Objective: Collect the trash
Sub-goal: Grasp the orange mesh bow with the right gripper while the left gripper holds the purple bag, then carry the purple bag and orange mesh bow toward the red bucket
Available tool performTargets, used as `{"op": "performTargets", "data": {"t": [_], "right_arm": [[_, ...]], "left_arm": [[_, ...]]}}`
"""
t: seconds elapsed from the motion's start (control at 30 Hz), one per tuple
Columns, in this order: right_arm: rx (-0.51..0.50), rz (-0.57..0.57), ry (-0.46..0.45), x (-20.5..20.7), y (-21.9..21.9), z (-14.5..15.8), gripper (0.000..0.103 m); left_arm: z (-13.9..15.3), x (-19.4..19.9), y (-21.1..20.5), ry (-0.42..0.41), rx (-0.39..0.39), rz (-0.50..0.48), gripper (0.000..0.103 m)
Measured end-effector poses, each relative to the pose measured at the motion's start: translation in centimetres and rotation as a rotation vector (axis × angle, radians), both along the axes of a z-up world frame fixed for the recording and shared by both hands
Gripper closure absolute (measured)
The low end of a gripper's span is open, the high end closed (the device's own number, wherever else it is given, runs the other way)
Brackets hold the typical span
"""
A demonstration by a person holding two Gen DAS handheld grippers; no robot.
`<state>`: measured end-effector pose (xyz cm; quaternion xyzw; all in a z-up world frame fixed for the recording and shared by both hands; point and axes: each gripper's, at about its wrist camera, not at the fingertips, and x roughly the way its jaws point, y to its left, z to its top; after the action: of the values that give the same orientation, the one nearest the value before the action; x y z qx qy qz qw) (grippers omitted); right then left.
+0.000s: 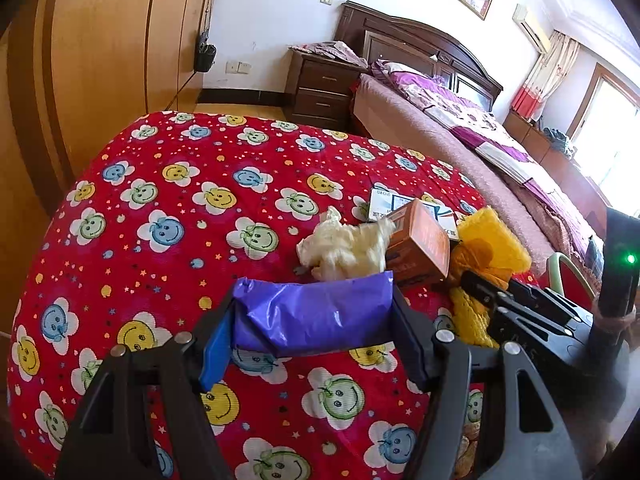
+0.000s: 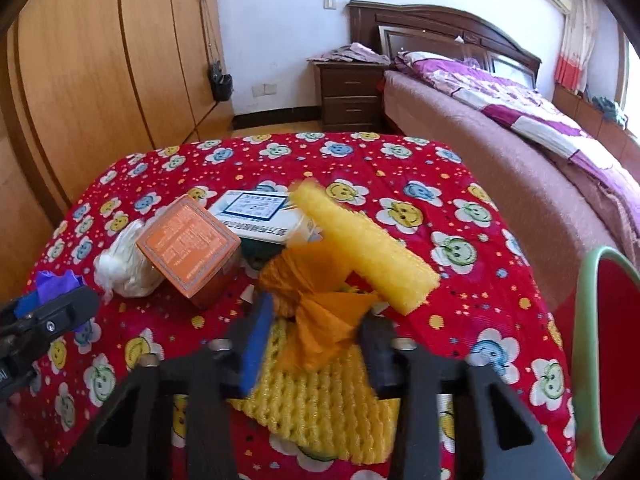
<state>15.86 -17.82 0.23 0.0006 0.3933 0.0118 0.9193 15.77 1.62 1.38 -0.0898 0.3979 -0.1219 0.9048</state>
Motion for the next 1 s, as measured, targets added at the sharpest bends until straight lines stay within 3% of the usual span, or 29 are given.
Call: {"op": "performTargets", "data": {"t": [0.03,0.17,0.53,1.0], "right_arm": [[0.015,0.004,0.004,-0.2,-0.2,0.0,0.084],[0.06,-0.015,-0.01,-1.1,-0.7,0.2,0.089],[0.176,-0.028,-0.115,-6.5,-1.6,3.1,0.089],[0.222,-0.05,-0.183,-11.9,-3.2,5.4,0.089]], "left_arm": [[0.0,0.0,0.1,0.001,-0.002,-0.001,0.034],[0.1,-0.6,0.2,-0.003,-0.003,-0.01,0.034],[1.7,-3.3,-0.3,-0.027,-0.017,-0.038,0.034],[3.8,-6.6,-2.0,-0.061,-0.032,-0.088,0.034]]}}
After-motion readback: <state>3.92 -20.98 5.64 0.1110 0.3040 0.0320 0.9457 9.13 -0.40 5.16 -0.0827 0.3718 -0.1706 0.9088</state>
